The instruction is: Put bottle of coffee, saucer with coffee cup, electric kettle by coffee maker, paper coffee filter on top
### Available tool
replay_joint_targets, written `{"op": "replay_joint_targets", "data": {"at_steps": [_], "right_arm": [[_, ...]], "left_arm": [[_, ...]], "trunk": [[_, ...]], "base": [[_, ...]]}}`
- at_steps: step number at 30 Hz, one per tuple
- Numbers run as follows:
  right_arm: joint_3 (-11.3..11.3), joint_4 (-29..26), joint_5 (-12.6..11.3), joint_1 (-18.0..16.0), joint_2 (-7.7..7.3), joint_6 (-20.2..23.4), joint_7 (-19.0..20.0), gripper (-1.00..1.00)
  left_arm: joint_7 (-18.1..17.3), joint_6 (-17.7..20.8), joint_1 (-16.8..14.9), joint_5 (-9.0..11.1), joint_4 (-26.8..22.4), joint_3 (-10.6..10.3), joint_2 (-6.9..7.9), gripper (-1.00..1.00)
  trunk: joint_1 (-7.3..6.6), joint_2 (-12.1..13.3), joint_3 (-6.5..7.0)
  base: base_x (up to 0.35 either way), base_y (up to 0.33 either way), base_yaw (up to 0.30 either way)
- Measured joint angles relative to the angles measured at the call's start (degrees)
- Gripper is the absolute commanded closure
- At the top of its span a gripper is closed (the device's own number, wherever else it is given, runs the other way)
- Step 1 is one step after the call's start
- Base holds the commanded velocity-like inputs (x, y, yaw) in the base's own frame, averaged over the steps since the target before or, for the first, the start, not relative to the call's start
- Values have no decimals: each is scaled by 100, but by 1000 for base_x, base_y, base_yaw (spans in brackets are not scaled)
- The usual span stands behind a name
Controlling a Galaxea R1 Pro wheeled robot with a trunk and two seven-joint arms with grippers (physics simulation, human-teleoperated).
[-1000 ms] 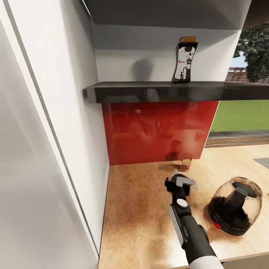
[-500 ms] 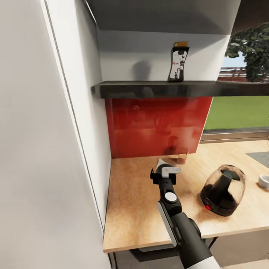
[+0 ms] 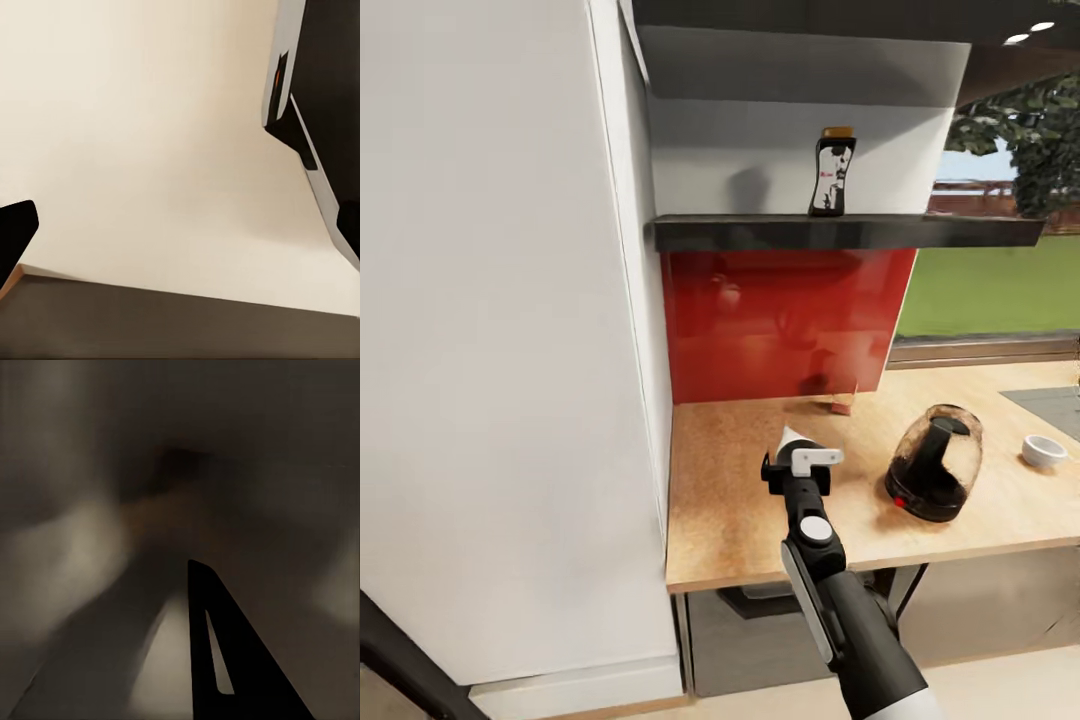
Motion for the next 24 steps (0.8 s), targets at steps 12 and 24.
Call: {"op": "replay_joint_targets", "data": {"at_steps": [12,24], "right_arm": [[301,1,5,54,0,-9,1,100],[360,12,12,139,-11,-9,1,100]], "left_arm": [[1,0,-1,7,-8,7,4,-100],[-2,-112,-63,-12,-930,-3,-14,-100]], "trunk": [[0,0,0],[-4,0,0]], "base": [[-335,134,0],[-68,36,0]]}}
